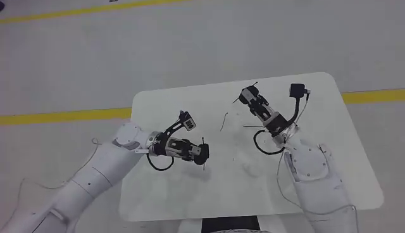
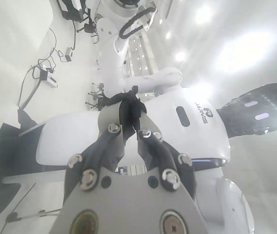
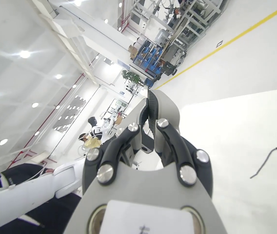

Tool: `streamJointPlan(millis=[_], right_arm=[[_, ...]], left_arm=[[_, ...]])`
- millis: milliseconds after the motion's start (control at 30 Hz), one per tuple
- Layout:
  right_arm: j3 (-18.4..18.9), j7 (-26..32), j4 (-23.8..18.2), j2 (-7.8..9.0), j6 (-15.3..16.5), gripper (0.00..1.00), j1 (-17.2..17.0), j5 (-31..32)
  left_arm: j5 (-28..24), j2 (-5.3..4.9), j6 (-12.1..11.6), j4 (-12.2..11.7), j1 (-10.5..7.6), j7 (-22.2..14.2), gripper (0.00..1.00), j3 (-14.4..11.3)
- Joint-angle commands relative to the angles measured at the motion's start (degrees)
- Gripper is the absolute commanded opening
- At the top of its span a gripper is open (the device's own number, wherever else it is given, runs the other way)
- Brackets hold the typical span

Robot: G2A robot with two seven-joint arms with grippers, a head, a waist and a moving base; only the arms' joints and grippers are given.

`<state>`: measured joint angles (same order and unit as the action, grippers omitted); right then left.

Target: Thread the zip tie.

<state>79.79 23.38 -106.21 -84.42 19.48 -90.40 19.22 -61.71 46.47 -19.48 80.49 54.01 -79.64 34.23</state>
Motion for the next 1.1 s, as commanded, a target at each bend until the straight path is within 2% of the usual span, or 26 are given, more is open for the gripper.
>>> streamJointPlan(millis=[0, 367, 433, 533, 633, 767, 1067], right_arm=[[-1.6, -0.1, -0.6, 1.57, 0.0, 0.0, 0.5, -2.0], [-1.6, -0.1, -0.6, 1.57, 0.0, 0.0, 0.5, -2.0], [-1.6, -0.1, -0.6, 1.57, 0.0, 0.0, 0.5, -2.0], [-1.6, -0.1, -0.6, 1.57, 0.0, 0.0, 0.5, -2.0], [-1.6, -0.1, -0.6, 1.57, 0.0, 0.0, 0.5, -2.0], [-1.6, -0.1, -0.6, 1.57, 0.0, 0.0, 0.5, -2.0], [-1.6, -0.1, -0.6, 1.57, 0.0, 0.0, 0.5, -2.0]], left_arm=[[0.0, 0.0, 0.0, 0.0, 0.0, 0.0, 0.0, 0.0], [0.0, 0.0, 0.0, 0.0, 0.0, 0.0, 0.0, 0.0], [1.0, 0.05, 0.4, 0.4, 0.29, 1.6, 0.0, 0.1], [1.5, -0.12, 0.6, 0.1, 0.87, 1.2, 0.0, 1.0], [1.4, -0.42, 0.0, -0.5, 1.65, 0.0, 0.0, 2.2], [2.9, -0.98, 0.0, -0.3, 2.55, 0.0, 0.0, 3.3], [4.2, -2.78, 0.0, -1.1, 4.09, 0.0, 0.0, 5.7]])
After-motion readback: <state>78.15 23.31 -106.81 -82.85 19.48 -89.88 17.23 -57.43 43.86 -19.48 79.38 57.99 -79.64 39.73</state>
